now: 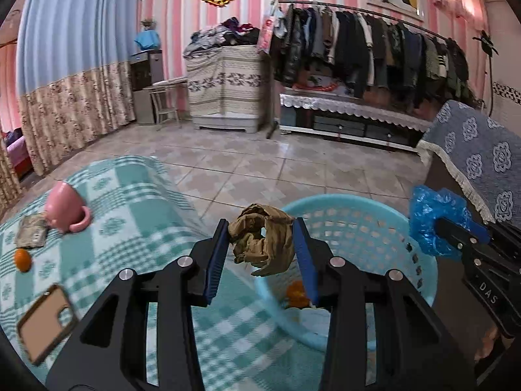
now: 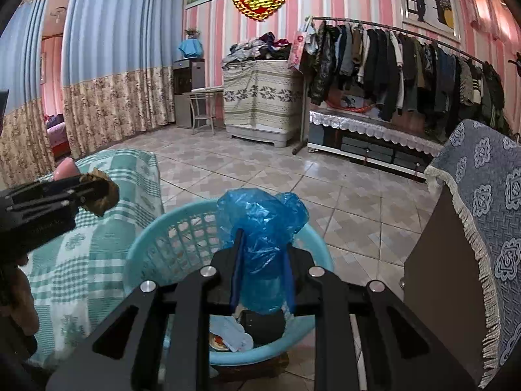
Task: Collect trash
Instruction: 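Carry the glove and blue bag to the basket and release both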
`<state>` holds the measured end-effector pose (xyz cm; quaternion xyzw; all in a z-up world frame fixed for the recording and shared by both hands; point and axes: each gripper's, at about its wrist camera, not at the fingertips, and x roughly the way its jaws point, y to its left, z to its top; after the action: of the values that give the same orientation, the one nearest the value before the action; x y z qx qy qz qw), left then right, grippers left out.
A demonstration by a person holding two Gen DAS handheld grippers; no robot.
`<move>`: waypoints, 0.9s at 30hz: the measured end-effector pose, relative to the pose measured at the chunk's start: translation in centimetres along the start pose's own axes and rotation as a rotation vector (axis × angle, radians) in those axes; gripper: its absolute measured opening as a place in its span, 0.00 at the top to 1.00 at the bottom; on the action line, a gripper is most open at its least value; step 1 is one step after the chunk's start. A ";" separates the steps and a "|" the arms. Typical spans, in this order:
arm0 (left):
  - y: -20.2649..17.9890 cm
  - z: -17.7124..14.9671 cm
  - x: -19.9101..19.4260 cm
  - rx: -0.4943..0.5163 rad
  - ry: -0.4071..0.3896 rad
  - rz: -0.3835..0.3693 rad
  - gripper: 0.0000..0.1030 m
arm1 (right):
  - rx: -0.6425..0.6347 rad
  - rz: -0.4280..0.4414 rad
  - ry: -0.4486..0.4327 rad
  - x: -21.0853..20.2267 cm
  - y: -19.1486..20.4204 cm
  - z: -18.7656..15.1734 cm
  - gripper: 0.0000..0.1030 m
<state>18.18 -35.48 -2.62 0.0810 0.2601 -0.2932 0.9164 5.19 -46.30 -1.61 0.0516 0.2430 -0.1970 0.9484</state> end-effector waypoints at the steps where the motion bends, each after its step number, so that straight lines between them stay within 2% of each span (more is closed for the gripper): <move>1: -0.2 0.0 0.2 0.004 0.000 -0.003 0.61 | 0.013 -0.002 0.006 0.3 -0.4 -0.1 0.79; 7: -1.9 0.1 2.1 0.015 0.006 -0.046 0.57 | 0.029 -0.022 0.038 1.2 -1.3 -1.1 0.79; 11: -2.6 0.4 2.5 0.022 -0.002 -0.049 0.21 | 0.039 -0.026 0.054 1.8 -1.5 -1.0 0.79; 15: -2.1 0.7 2.2 0.016 -0.011 -0.017 0.16 | 0.040 -0.030 0.062 2.0 -1.7 -1.3 0.79; 20: -0.2 0.7 1.1 0.005 -0.038 0.068 0.07 | 0.052 -0.021 0.065 2.6 -1.0 -1.4 0.79; 27: 2.4 0.8 -1.1 -0.018 -0.051 0.117 0.05 | 0.036 0.011 0.069 3.6 1.2 -1.4 0.79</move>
<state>19.12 -33.18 -1.37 0.0805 0.2339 -0.2390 0.9390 7.97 -46.19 -4.53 0.0768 0.2719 -0.1944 0.9393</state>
